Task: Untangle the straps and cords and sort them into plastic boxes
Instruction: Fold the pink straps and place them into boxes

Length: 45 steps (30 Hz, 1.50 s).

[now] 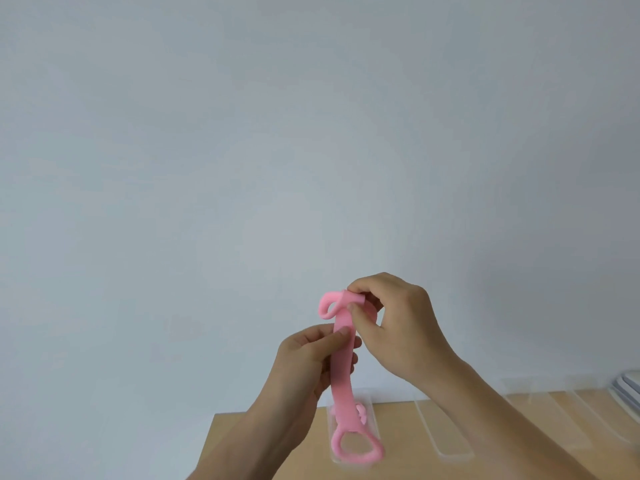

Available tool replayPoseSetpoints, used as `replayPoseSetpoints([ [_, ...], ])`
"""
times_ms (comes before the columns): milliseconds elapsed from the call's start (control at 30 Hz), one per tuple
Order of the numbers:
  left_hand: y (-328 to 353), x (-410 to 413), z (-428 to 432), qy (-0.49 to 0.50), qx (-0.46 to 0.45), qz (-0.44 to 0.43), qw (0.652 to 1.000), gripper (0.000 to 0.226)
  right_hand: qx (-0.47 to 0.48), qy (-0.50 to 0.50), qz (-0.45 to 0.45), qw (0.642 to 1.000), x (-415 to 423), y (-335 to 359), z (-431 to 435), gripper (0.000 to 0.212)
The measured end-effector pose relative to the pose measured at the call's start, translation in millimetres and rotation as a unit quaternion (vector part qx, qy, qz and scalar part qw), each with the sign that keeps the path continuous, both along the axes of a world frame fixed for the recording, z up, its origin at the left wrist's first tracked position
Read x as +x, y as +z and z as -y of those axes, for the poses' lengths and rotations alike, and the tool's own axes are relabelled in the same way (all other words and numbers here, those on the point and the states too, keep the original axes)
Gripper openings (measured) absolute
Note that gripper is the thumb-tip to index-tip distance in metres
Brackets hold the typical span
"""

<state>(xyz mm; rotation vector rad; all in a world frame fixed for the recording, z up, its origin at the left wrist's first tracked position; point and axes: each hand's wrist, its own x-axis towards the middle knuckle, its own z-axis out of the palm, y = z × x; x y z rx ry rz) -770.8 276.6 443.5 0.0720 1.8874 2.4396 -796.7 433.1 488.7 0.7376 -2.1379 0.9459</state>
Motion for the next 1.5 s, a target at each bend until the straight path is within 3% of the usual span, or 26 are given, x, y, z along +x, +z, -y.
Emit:
replayPoseSetpoints([
  [233, 2, 9, -9, 0.053, -0.073, -0.042, 0.995, 0.016, 0.016, -0.023, -0.055, 0.998, -2, -10, -2, 0.02],
  [500, 6, 11, -12, 0.038, -0.059, -0.053, 0.996, 0.016, 0.003, -0.029, -0.115, 0.993, 3, -21, -6, 0.022],
  [833, 0, 9, -10, 0.031, -0.011, -0.051, 0.998, 0.035, 0.021, 0.013, -0.054, 0.998, 3, -28, -7, 0.021],
  [1067, -8, 7, -5, 0.029, -0.025, -0.033, 0.999, 0.022, 0.032, 0.024, -0.032, 0.999, 10, -32, -7, 0.017],
  [1167, -9, 7, 0, 0.005, -0.043, -0.039, 0.998, 0.023, 0.007, 0.029, 0.012, 0.999, 11, -28, -8, 0.015],
  [1267, -7, 7, 2, -0.009, -0.055, -0.046, 0.997, 0.023, 0.029, 0.022, 0.071, 0.997, 10, -26, -11, 0.027],
  [1500, -11, 7, 8, -0.016, -0.07, -0.035, 0.997, 0.019, 0.057, 0.04, 0.13, 0.989, 11, -24, -11, 0.019],
])
